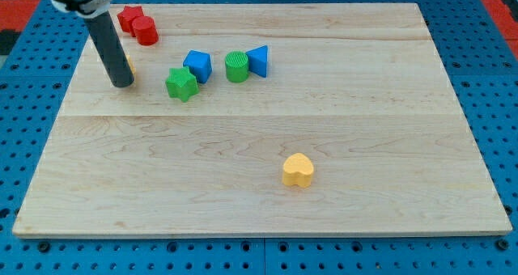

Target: Push the yellow hexagon closer to the red circle

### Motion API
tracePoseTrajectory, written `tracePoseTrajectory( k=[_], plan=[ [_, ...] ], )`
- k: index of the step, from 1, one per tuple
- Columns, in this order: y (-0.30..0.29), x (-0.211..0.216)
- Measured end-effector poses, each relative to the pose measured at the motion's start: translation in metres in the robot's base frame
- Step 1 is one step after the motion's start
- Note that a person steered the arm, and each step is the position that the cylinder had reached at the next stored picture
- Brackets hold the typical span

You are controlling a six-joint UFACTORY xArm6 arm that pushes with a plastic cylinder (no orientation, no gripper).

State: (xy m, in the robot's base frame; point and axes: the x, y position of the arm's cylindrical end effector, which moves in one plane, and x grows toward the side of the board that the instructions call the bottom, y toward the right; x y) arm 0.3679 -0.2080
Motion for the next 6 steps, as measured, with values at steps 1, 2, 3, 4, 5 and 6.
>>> tracePoseTrajectory(
  k=[1, 2, 3, 4, 5, 6],
  plan=[
    [-0.013, -0.036],
    [-0.023, -0.04],
    [-0.054, -0.028],
    [-0.072, -0.047],
    [-0.055, -0.064],
    [-0.047, -0.074]
  ],
)
